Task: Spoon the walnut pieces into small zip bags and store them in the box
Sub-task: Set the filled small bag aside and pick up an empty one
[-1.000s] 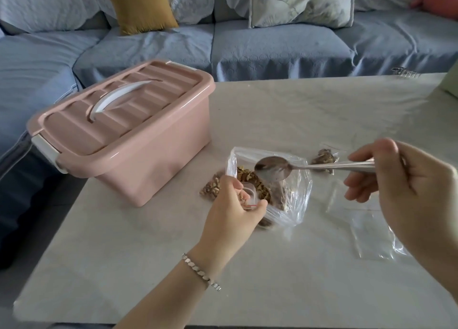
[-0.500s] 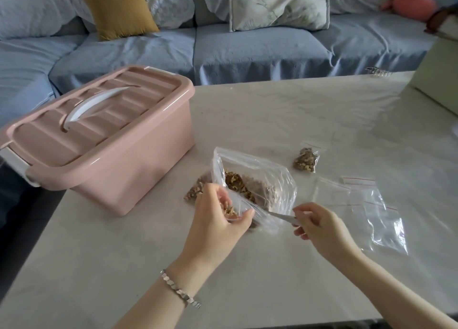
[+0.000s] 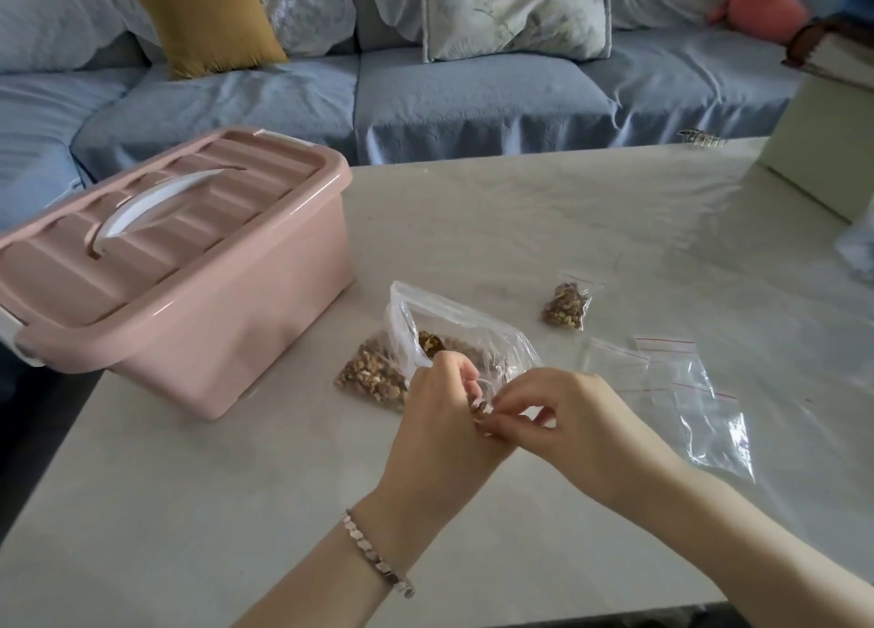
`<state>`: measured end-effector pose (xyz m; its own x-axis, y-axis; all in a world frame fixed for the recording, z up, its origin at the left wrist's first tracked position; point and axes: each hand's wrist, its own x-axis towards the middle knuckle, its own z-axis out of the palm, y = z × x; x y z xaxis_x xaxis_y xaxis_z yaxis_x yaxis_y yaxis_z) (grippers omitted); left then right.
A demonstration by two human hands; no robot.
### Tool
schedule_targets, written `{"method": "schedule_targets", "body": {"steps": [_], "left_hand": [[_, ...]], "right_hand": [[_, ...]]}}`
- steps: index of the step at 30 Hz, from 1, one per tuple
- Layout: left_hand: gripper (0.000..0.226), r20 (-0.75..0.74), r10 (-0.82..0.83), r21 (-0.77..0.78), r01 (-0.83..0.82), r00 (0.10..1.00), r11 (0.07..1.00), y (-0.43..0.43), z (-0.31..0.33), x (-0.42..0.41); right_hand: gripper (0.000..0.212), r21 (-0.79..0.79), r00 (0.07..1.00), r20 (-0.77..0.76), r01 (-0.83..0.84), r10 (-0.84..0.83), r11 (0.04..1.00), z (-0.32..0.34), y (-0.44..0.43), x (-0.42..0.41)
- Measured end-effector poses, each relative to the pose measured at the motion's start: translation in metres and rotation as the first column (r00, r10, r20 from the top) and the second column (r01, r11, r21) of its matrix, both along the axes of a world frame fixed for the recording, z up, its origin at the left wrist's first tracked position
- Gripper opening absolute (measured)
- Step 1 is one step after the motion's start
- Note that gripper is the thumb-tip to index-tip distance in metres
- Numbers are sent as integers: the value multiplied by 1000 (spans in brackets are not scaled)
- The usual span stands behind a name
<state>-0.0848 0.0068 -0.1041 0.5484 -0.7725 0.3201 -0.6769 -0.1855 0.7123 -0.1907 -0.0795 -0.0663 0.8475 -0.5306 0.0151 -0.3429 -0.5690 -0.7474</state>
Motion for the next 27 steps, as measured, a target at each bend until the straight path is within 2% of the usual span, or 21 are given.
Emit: {"method": "schedule_targets", "body": {"steps": [2,4,6,8,12,19,27], "left_hand": [[55,-11,-24,32,25,1000,999,-1,-1,1],[64,-107,-56,100,67,993,993,3,-3,6],[62,-99,-82,142,96,992,985,8,-8,12],[42,-66,-83,172,93,994,981,14,-10,17],[5,-114,-54,255,82,992,963,24,-12,25],[5,-75,-49,315,70,996,947,35,-11,34],[5,-117,13,331,27,993,943,40,-14,40]], "right_hand": [[11,-33,998,31,50,-49,998,1,-4,-5],[15,-64,989,75,134,-129,989,5,-16,-13],[15,-90,966,129,237,-224,967,10,-36,-20],[8,-119,929,170,352,-330,928,13,-64,-23],[5,-151,865,187,493,-465,857,5,-120,-6],[10,-68,867,61,497,-494,865,-51,-152,48],[16,-42,837,-45,544,-546,838,-70,-167,41]]}}
